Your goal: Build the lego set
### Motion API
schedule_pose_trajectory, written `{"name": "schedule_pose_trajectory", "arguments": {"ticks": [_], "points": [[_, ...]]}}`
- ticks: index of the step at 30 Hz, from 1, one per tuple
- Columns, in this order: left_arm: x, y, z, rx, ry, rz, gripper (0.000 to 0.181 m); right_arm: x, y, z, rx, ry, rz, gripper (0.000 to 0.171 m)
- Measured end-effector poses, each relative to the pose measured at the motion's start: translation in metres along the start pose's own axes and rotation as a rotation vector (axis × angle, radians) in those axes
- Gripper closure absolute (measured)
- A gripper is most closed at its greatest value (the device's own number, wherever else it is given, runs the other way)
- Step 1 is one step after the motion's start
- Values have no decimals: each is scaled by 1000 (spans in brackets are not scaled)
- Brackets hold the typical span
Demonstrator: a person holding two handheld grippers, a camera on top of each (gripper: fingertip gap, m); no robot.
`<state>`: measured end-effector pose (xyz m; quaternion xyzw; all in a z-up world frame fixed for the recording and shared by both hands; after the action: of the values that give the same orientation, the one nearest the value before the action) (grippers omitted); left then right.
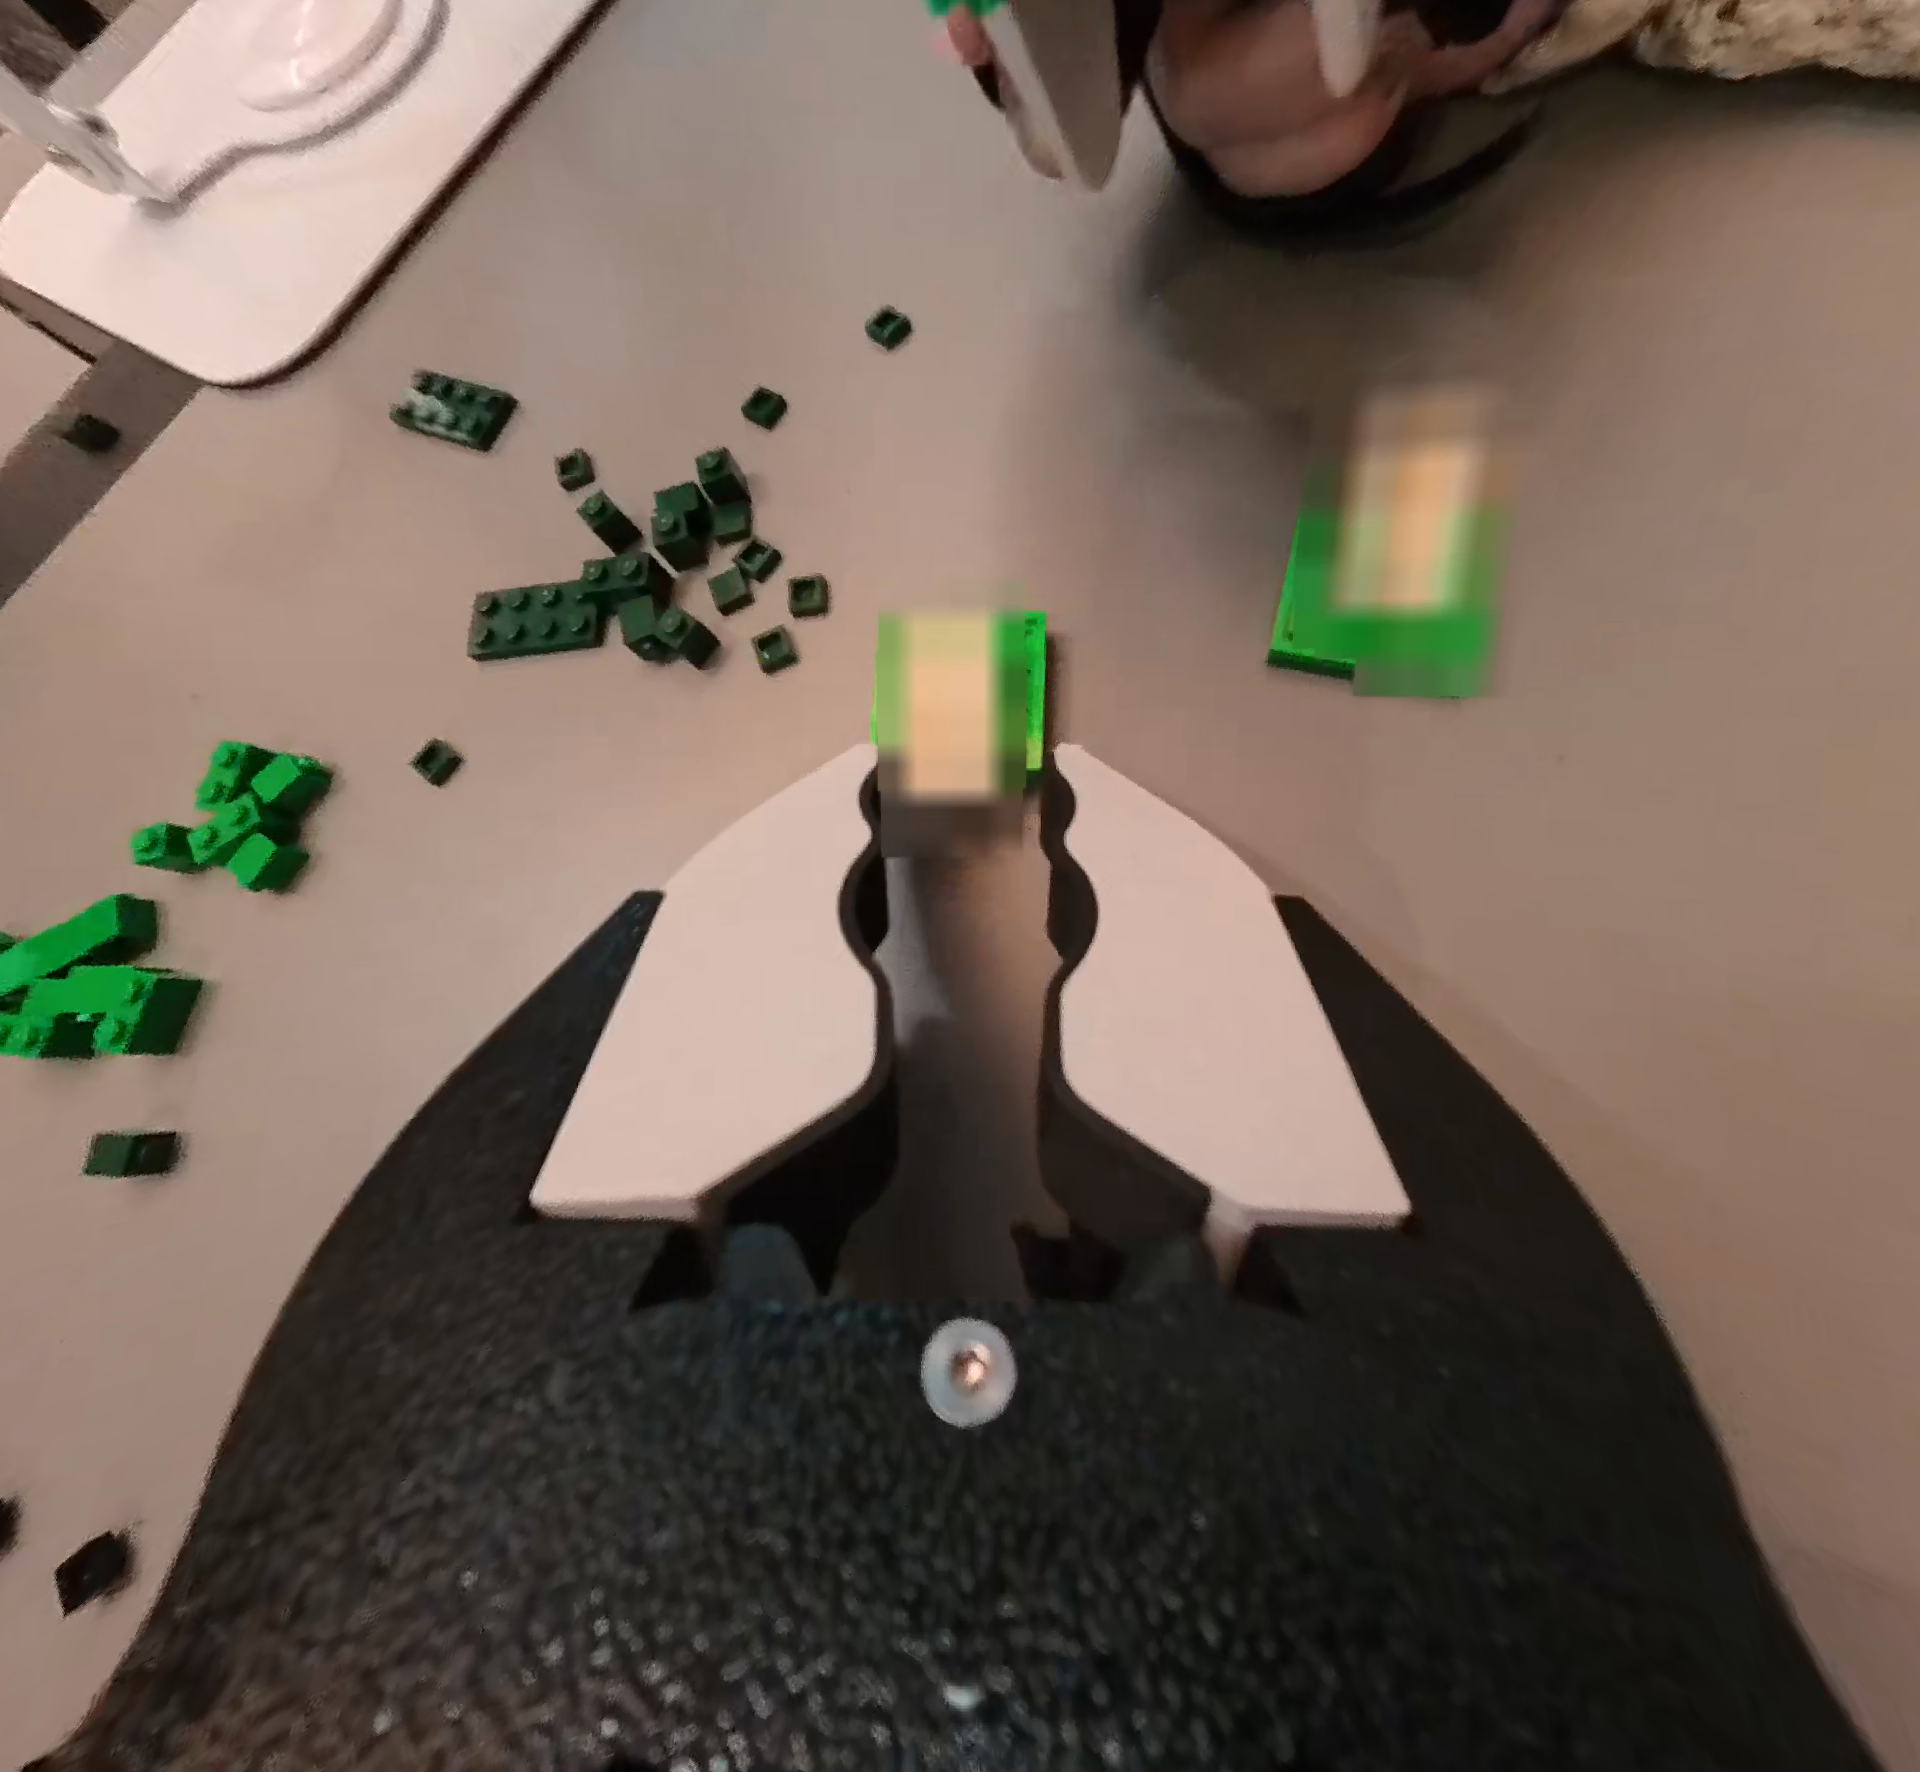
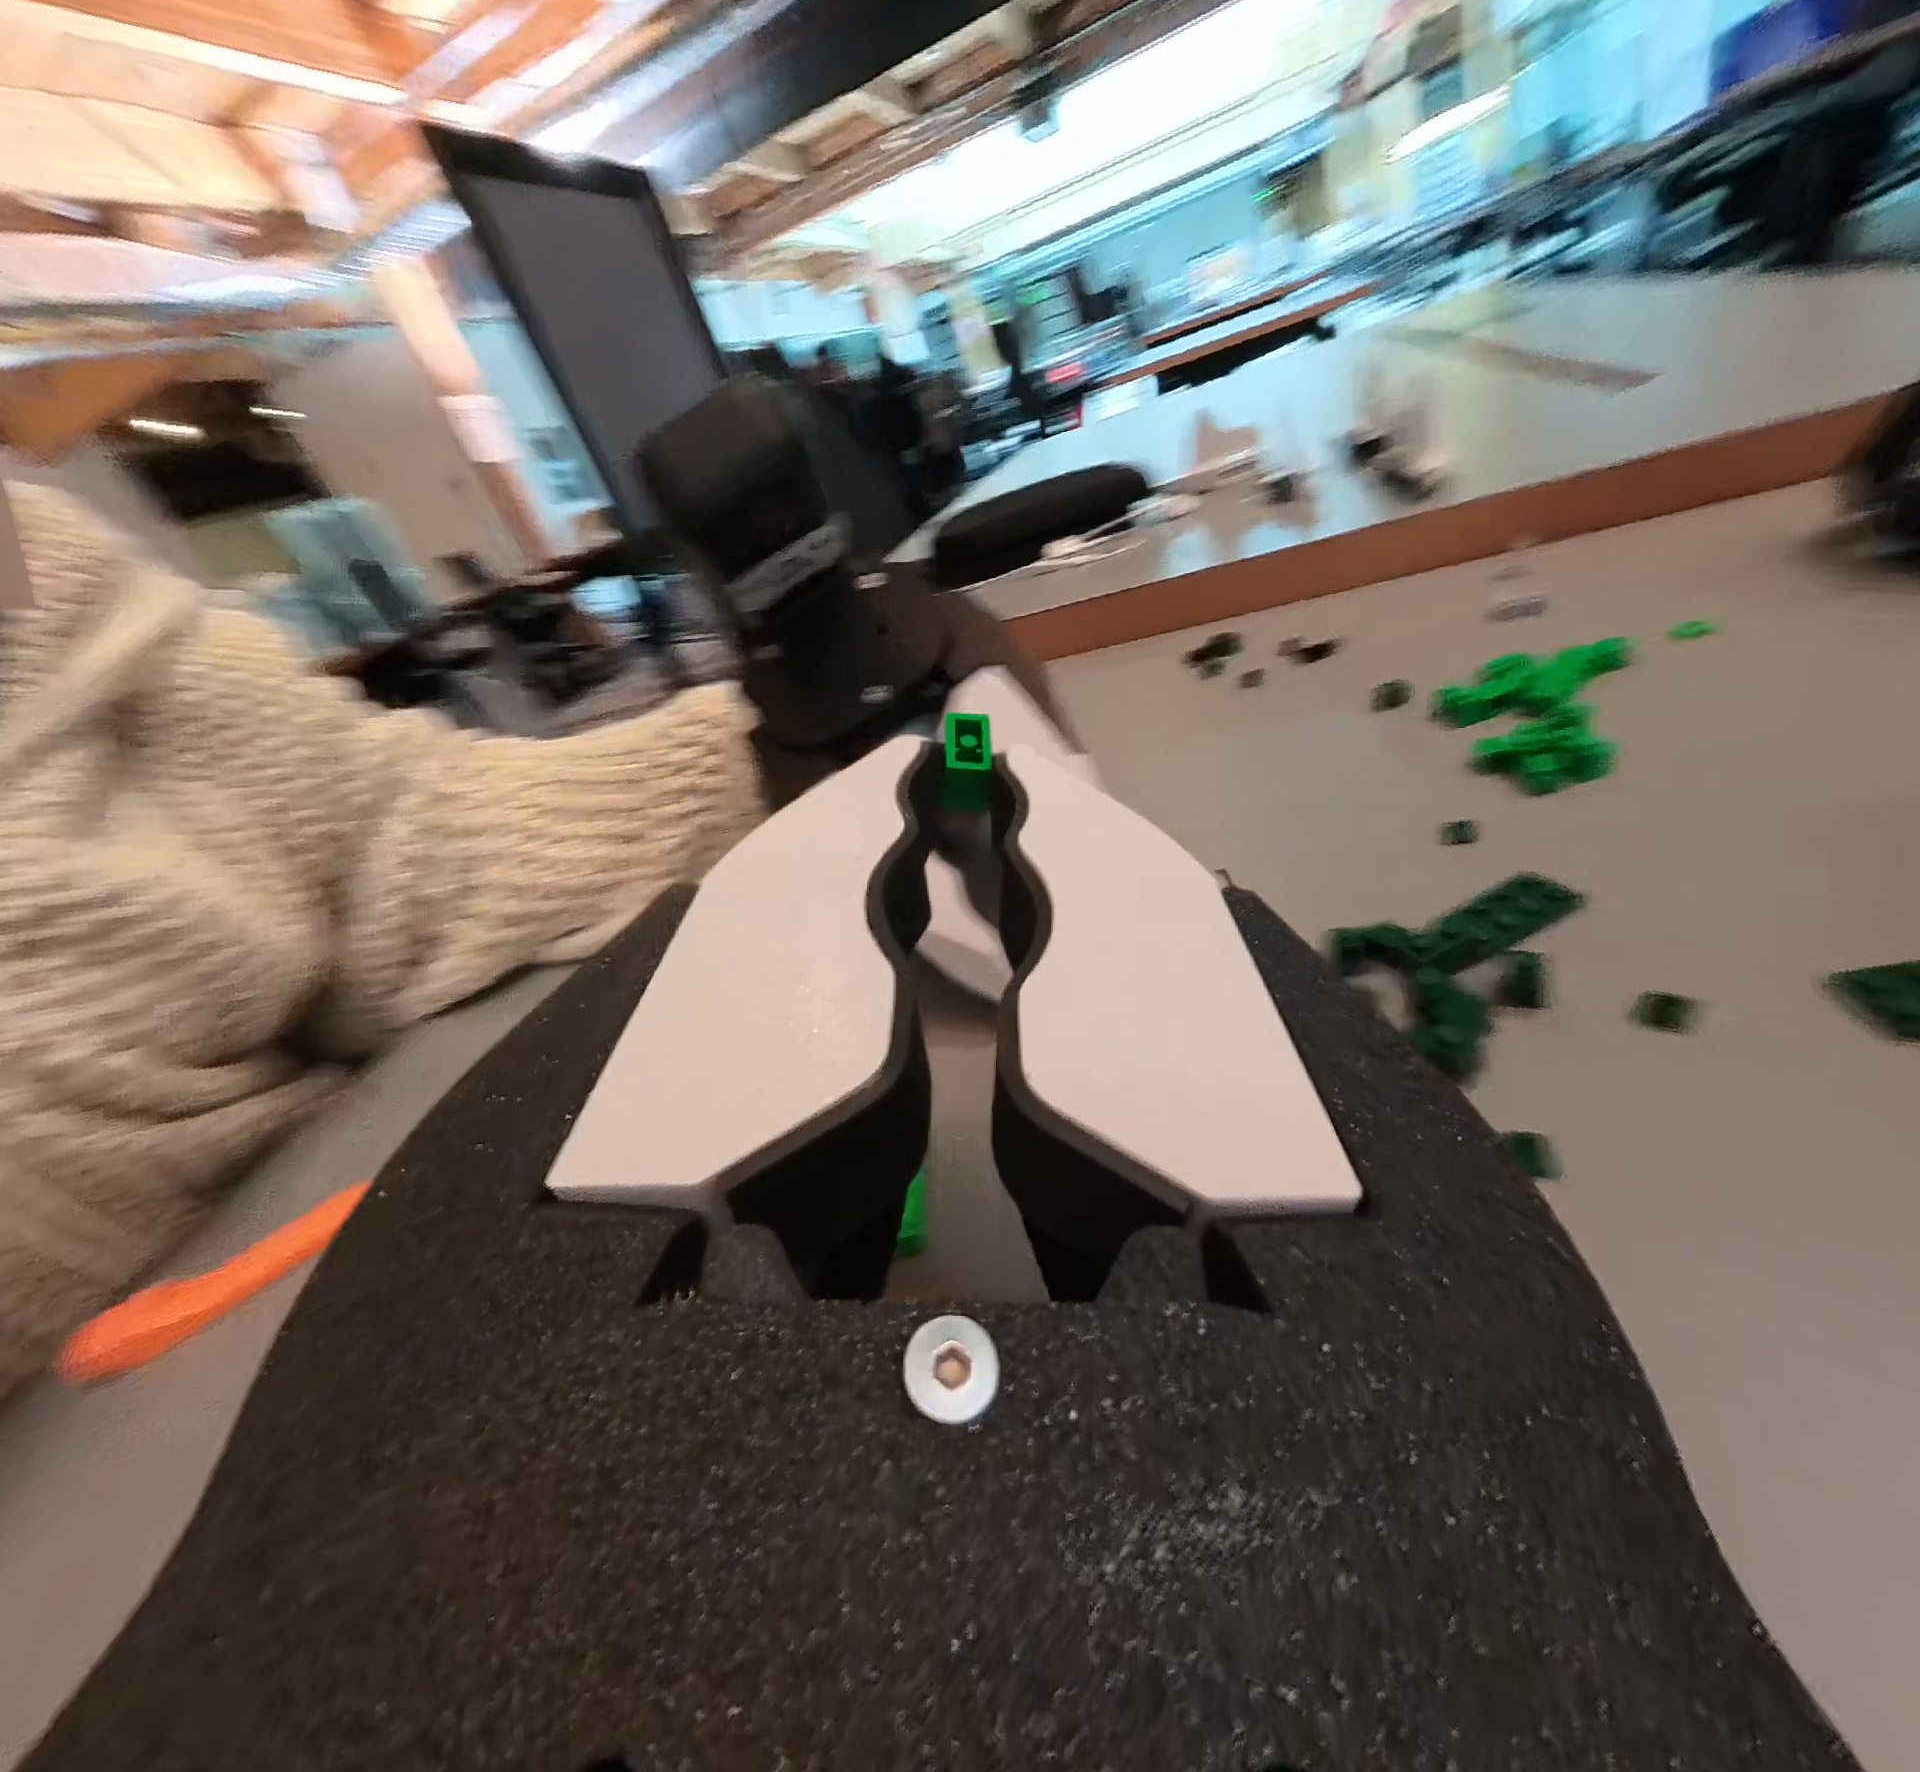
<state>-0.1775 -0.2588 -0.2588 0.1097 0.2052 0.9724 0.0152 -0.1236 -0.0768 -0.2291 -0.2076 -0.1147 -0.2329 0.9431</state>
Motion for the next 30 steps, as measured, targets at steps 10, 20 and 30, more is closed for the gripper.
{"name": "schedule_pose_trajectory", "arguments": {"ticks": [10, 20, 30], "points": [[-17, -12, 28, -152, -262, 519, 155, 6, -3, 2, 20, 508, -317, 163], [-15, -12, 26, -215, -201, 476, 156, 6, -15, -8, 131, 644, -420, 163], [4, 5, 21, -166, -142, 472, 156, 3, -14, -16, 363, 694, -411, 163]]}}
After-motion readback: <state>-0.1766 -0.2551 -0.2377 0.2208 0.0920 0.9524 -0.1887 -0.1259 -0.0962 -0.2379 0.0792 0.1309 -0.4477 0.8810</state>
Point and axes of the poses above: each gripper's, where its closed fingertips meet, y back along the fingers, z out of its top, x = y × z across the jaws, the point moved 9 cm from there along y, back along the fingers, and after that the axes turned 15 degrees about -x, right-handed, at the moved point
